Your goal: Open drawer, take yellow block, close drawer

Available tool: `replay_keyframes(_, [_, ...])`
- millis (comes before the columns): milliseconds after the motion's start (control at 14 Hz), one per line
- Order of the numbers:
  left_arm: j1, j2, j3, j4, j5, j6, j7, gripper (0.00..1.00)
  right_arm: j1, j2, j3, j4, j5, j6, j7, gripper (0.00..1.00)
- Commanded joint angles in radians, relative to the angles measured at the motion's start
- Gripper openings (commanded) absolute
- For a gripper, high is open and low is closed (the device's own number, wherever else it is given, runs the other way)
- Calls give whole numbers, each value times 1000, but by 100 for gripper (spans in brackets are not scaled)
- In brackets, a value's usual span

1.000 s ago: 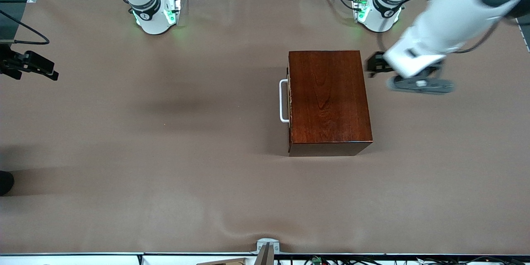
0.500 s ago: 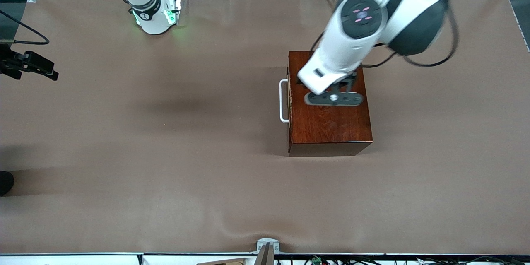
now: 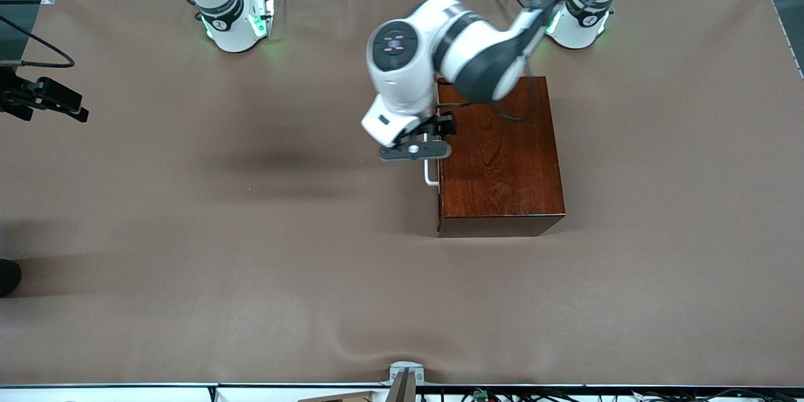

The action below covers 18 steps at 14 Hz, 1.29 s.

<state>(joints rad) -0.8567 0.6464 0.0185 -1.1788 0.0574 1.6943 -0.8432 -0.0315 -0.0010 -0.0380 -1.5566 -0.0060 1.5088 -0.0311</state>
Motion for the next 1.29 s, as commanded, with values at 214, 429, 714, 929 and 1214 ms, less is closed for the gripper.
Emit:
replay_keyframes(214, [-96, 119, 89, 74, 29, 16, 1, 100, -22, -27, 12, -22, 20, 1, 4, 100])
replay_keyframes(429, [-108, 157, 78, 68, 97, 15, 10, 100, -22, -27, 12, -22, 20, 1, 4, 100])
replay_keyframes(714, [-108, 179, 78, 68, 98, 16, 10, 100, -22, -27, 12, -22, 20, 1, 3, 100])
replay_keyframes(929, [-108, 196, 77, 68, 95, 16, -2, 100, -22, -27, 12, -22, 20, 1, 4, 100])
replay_keyframes(1214, [-104, 208, 77, 68, 85, 36, -56, 100, -31, -25, 12, -22, 20, 1, 4, 100])
